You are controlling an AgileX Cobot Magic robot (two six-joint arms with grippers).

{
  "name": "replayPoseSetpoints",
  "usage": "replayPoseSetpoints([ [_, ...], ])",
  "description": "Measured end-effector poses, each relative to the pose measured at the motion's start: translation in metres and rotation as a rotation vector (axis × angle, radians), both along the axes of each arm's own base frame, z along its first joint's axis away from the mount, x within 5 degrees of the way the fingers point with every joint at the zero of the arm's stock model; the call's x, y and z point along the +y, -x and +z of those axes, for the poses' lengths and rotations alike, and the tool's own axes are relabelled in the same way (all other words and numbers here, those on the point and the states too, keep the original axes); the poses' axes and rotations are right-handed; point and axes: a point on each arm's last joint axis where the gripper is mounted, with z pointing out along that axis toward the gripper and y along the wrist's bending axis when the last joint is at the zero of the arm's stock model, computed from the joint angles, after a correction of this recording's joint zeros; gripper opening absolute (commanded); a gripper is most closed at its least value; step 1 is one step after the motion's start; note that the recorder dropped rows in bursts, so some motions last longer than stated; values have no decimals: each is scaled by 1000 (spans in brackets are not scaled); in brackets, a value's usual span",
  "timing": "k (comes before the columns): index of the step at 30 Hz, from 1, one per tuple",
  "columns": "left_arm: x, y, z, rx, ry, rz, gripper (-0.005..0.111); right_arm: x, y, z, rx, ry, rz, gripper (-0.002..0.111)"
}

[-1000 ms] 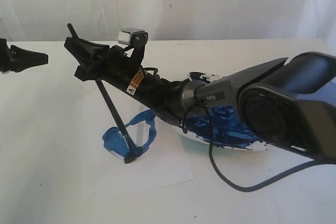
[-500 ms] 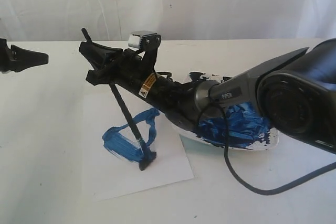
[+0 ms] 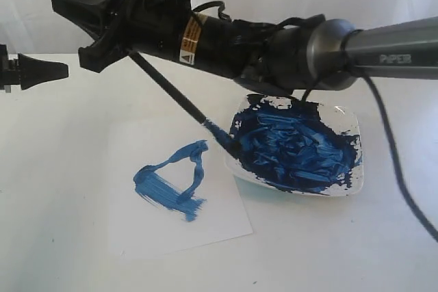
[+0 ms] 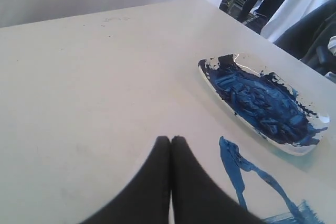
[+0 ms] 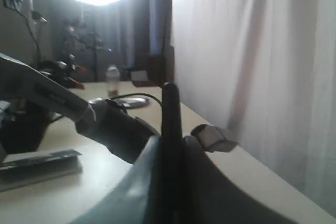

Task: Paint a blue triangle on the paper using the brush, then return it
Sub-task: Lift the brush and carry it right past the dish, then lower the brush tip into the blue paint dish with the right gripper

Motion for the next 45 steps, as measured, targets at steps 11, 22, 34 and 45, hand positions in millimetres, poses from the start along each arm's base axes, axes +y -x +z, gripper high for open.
replayPoseSetpoints([
  [11, -4, 12, 60, -125, -1, 21, 0, -67, 12, 52, -31, 359, -496, 0],
  [22, -18, 59, 122, -242, 106, 93, 0, -129, 39, 113, -26, 401, -768, 0],
  [34, -27, 113, 149, -313, 87, 294, 0, -194, 94, 143, -39, 321, -861, 0],
  [45, -37, 170, 165, -432, 14, 405, 0, -217, 97, 132, 4, 288, -1017, 0],
])
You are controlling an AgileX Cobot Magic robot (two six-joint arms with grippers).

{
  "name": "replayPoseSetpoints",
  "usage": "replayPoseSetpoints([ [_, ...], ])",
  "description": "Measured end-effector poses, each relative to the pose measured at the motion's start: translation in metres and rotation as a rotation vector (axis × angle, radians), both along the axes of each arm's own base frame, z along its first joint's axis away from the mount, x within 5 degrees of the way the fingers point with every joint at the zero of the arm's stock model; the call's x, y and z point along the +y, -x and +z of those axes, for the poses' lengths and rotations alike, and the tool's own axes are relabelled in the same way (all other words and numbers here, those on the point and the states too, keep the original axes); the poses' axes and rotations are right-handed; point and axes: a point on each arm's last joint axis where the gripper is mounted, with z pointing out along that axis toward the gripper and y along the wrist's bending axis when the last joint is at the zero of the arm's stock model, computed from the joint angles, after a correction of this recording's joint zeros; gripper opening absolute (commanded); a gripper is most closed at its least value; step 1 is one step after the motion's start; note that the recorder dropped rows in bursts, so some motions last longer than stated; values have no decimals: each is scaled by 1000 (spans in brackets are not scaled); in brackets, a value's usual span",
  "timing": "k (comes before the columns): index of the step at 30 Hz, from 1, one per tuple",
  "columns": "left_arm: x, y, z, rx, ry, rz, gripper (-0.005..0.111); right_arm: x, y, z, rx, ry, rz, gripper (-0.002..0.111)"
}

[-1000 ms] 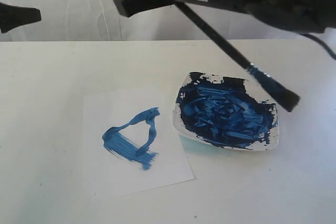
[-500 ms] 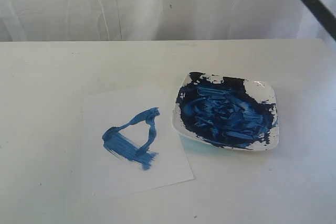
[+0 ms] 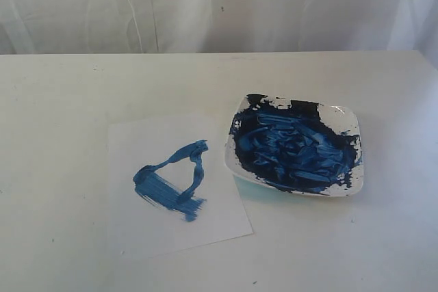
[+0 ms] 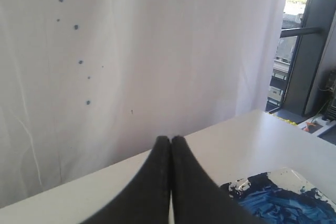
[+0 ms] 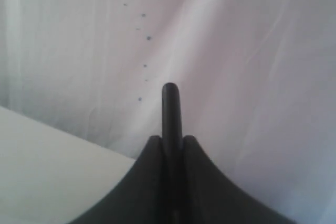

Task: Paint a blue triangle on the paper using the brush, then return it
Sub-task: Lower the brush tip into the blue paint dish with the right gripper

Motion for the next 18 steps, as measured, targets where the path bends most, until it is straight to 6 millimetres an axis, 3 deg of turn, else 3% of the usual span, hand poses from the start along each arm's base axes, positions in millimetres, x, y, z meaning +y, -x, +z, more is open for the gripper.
replayPoseSetpoints([
  [8, -8, 28, 6, -43, -8, -4, 0, -11, -27, -15, 7, -308, -331, 0],
  [13, -12, 41, 5, -53, -9, -6, 0, 3, -54, -44, 66, -327, -445, 0],
  [18, -15, 49, -3, -39, -1, -17, 0, -2, -82, -73, 87, -389, -639, 0],
])
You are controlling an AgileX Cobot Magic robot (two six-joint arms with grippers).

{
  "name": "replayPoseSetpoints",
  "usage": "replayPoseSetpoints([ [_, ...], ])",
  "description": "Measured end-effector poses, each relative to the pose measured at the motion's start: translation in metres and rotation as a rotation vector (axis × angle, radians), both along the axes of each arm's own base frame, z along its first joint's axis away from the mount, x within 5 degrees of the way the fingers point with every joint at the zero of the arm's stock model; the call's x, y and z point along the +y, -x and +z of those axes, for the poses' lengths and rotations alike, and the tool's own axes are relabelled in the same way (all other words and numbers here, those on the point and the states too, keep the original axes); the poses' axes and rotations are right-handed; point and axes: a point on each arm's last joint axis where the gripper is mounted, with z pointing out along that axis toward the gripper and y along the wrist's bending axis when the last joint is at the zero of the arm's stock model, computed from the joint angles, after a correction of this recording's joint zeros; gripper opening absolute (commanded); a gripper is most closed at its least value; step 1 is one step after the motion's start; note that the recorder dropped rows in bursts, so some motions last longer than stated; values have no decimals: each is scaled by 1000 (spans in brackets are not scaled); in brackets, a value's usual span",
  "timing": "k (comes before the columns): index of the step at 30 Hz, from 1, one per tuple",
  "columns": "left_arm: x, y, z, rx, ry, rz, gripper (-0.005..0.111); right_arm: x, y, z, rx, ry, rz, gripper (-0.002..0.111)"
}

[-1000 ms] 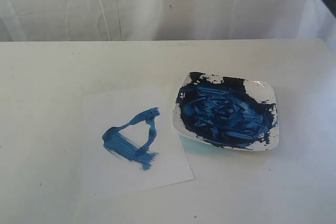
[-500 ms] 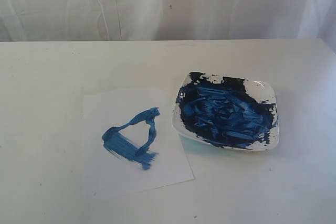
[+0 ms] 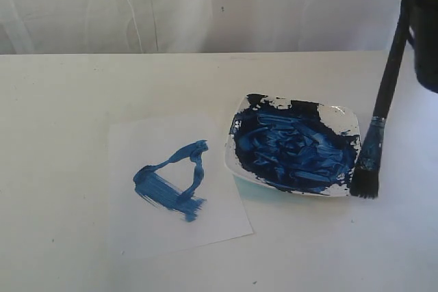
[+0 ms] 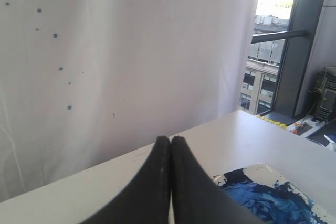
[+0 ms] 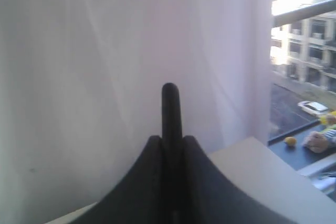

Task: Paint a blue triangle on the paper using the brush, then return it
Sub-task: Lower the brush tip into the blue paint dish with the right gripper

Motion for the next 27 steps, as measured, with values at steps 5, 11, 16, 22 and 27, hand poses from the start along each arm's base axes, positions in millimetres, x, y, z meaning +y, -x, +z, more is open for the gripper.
replayPoseSetpoints([
  [5, -3, 4, -8, 19, 18, -44, 0, -7, -23, -12, 27, 5, -80, 0],
  [11, -8, 10, -7, 2, 37, -123, 0, -8, -60, -13, 47, -17, -81, 0],
  [16, -10, 12, -5, -10, 42, -158, 0, -6, -96, -19, 56, -25, -97, 0],
  [22, -10, 12, -5, -10, 42, -159, 0, -11, -136, -47, 106, -6, -139, 0],
  [27, -10, 12, -5, -10, 42, -159, 0, -12, -169, -85, 170, 20, -162, 0],
])
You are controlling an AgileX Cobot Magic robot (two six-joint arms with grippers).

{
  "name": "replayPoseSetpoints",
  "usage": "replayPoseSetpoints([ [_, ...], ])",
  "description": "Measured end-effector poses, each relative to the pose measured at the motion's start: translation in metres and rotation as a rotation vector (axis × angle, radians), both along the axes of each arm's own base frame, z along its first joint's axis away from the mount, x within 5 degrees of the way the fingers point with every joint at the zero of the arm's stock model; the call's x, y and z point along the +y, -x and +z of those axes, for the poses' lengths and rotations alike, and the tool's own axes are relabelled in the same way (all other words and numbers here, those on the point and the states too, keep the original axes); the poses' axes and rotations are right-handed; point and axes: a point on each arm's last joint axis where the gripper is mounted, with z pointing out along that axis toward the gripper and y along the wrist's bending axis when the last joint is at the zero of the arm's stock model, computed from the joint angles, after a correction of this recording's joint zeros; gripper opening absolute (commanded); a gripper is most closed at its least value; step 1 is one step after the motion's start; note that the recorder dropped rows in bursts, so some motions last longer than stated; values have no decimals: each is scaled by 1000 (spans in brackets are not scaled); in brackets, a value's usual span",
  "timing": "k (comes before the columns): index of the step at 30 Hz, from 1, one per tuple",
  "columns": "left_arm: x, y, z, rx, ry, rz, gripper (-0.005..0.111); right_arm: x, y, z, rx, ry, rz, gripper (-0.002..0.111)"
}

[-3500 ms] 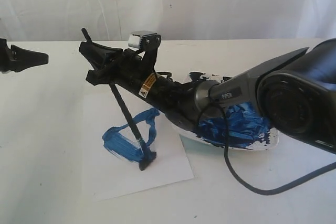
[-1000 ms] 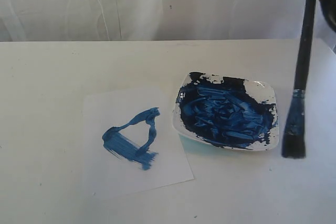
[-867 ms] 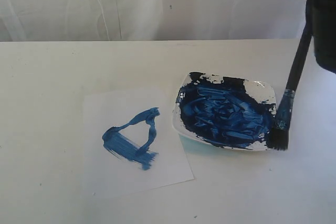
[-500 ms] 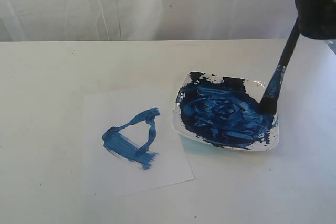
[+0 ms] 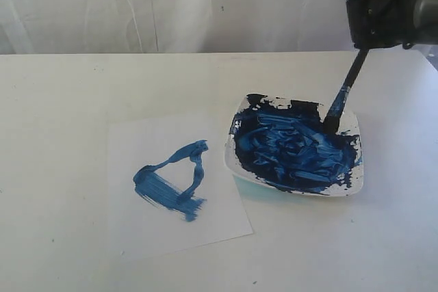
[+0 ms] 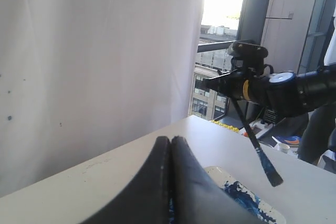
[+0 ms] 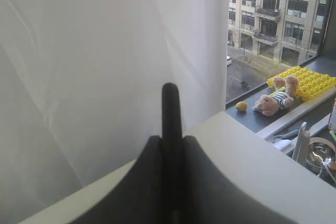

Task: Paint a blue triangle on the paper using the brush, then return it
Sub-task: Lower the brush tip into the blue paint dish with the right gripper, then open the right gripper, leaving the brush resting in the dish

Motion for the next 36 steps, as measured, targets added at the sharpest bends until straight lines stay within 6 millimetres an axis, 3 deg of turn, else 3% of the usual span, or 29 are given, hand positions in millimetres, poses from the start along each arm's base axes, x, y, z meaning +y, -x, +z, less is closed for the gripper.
replayPoseSetpoints([
  [6, 0, 0, 0, 1, 1, 0, 0, 1, -36, -53, 83, -24, -49, 0],
  [14, 1, -1, -1, 6, -4, 15, 0, 2, -62, -103, 147, -64, -98, 0],
  [24, 2, -4, -4, 23, -11, 23, 0, 2, -69, -136, 188, -35, -133, 0],
  [36, 2, -4, -4, 24, -16, 22, 0, 2, -69, -149, 209, -22, -142, 0],
])
